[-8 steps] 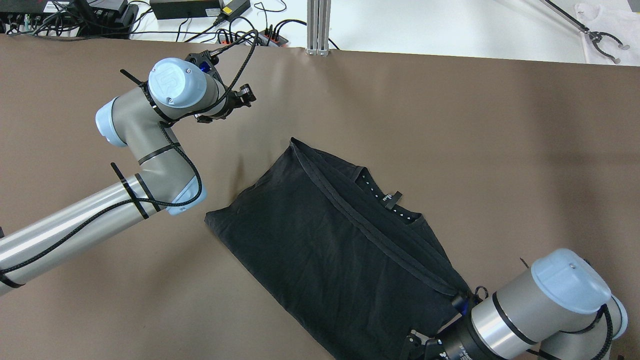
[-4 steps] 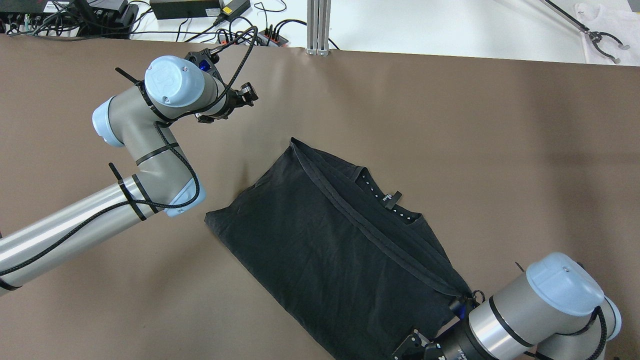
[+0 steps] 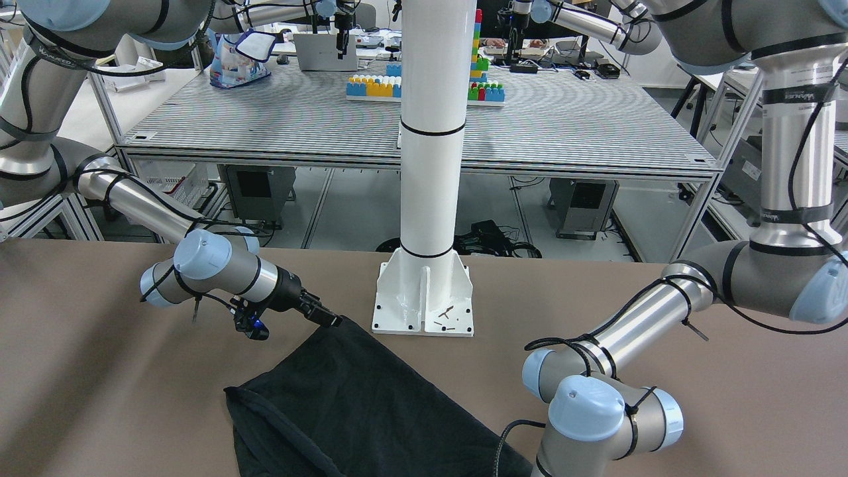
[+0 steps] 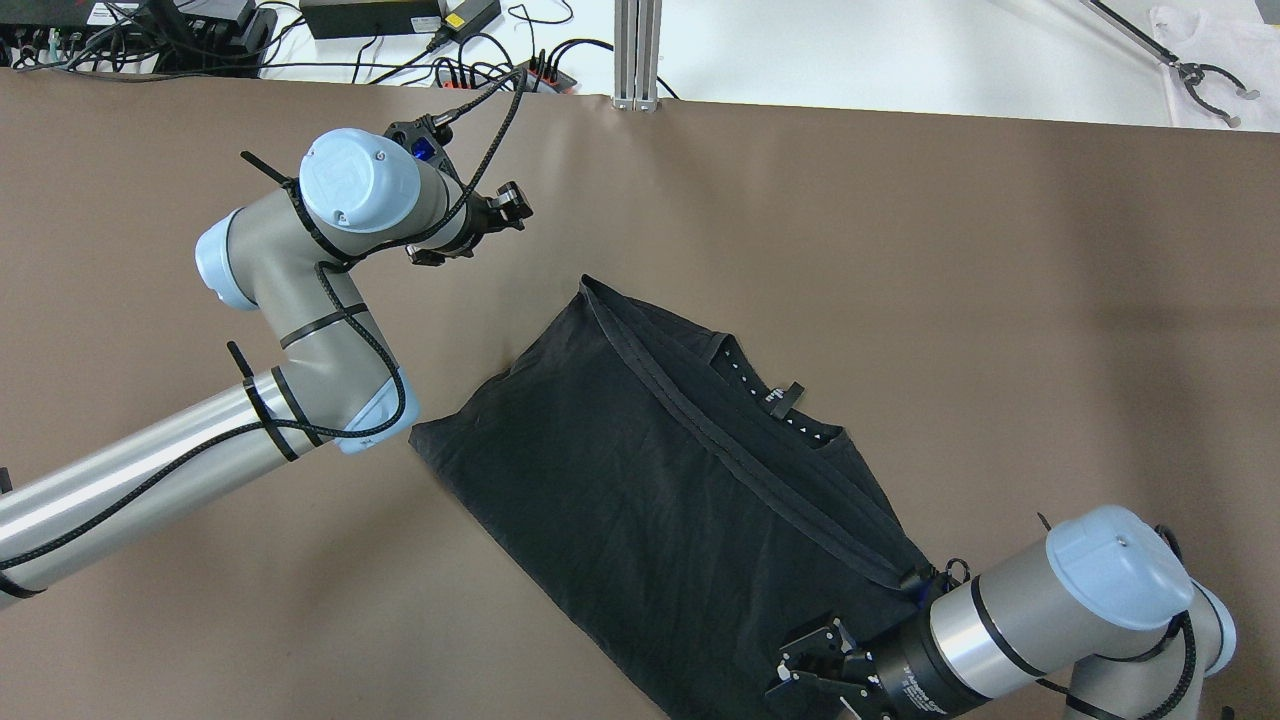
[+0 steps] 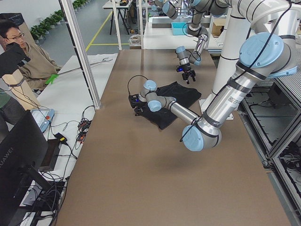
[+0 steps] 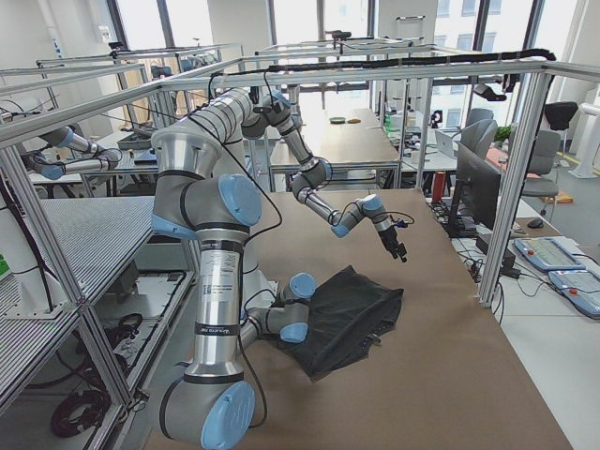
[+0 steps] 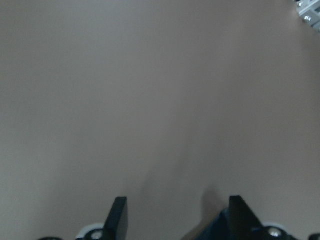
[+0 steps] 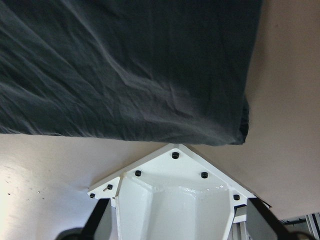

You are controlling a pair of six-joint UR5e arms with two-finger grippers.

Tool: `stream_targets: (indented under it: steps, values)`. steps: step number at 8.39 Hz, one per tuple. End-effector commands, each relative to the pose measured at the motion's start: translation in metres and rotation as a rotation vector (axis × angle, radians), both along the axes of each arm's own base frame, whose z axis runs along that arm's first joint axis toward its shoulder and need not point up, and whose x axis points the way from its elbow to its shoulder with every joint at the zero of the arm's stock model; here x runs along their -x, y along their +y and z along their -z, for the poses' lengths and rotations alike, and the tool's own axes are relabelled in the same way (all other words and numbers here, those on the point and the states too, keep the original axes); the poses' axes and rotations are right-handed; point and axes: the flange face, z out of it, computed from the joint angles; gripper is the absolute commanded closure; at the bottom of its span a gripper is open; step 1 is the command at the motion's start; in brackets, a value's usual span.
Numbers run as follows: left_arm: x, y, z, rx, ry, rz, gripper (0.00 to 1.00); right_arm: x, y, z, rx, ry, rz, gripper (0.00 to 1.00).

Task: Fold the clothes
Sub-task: 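Hold the shirt corner with the right gripper while the left gripper grasps the opposite corner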

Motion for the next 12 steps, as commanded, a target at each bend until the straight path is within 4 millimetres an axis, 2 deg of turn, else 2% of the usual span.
stream_targets:
  steps: [1,2,3,4,5,8,10,11,12]
  values:
    - [0.003,0.096,-0.043,-0.002,0.020,-0.097,0.26,-0.043,-0.062,-0.005,-0.128,-0.014,-0.139,0.05]
    - [0.021,0.131,-0.058,-0.006,0.026,-0.123,0.26,-0.051,-0.071,-0.004,-0.174,-0.017,-0.154,0.05]
    - [0.037,0.151,-0.063,-0.011,0.033,-0.134,0.25,-0.054,-0.075,-0.004,-0.195,-0.019,-0.161,0.05]
    - [0.028,0.165,-0.072,0.002,0.026,-0.153,0.24,-0.054,-0.076,-0.004,-0.200,-0.019,-0.165,0.05]
    - [0.007,0.180,-0.086,0.022,0.005,-0.178,0.24,-0.054,-0.076,-0.001,-0.215,-0.027,-0.163,0.05]
    - [-0.007,0.181,-0.106,0.057,-0.023,-0.173,0.24,-0.055,-0.080,0.003,-0.227,-0.034,-0.169,0.05]
    - [-0.012,0.179,-0.097,0.050,-0.013,-0.172,0.29,-0.054,-0.078,0.003,-0.228,-0.036,-0.167,0.05]
    - [-0.010,0.178,-0.099,0.048,-0.017,-0.172,0.58,-0.054,-0.077,0.005,-0.229,-0.039,-0.164,0.05]
    - [-0.010,0.178,-0.102,0.042,-0.025,-0.180,1.00,-0.054,-0.077,0.006,-0.231,-0.041,-0.164,0.05]
